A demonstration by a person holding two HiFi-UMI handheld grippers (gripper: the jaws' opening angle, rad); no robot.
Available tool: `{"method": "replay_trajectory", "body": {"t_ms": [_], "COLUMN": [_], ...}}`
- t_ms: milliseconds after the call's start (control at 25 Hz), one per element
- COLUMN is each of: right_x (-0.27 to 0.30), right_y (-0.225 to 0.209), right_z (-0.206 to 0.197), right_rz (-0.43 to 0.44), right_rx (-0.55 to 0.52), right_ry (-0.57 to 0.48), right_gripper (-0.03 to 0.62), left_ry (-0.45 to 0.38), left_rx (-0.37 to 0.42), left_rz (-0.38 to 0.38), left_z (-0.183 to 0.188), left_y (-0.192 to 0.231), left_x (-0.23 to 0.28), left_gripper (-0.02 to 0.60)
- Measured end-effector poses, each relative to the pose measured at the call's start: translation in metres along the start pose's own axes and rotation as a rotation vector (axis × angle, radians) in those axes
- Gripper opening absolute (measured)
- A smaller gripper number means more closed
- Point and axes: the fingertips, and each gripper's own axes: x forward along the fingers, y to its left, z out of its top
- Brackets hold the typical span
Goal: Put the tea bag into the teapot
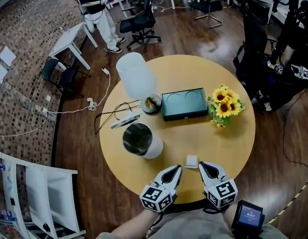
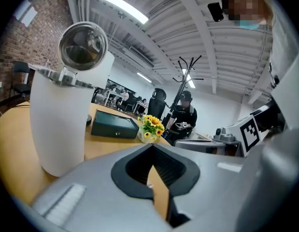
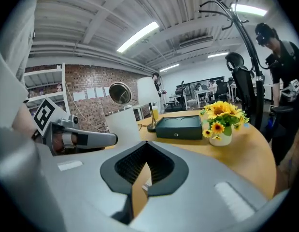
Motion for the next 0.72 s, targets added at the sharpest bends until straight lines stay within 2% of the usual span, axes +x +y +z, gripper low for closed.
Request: {"method": "replay_trajectory", "body": {"t_ms": [280,440,720], "right_x": [0.028,0.041,0.053], "right_y": [-0.011,-0.020,-0.028], "right_z": [-0.051,-0.070,-0.108], "right_rz": [0.020,0.020,0.006], "right_rx": [0.046,0.051,0.048], "right_ry": [0.110,0.148,0.273], "right_gripper": [0.008,0.008,0.021], "left_ry": [0.111,0.142,0.197], "left_rx": [-0.018,-0.001,0.009], "left_rz": [0.030,0.039,0.046], "left_z": [-0.045,-0.059,-0.082], "left_y": [0.027,0.038,0.045], "left_x": [0.022,0.035,0.043], "left_gripper": [0.000,0.000,0.000]}}
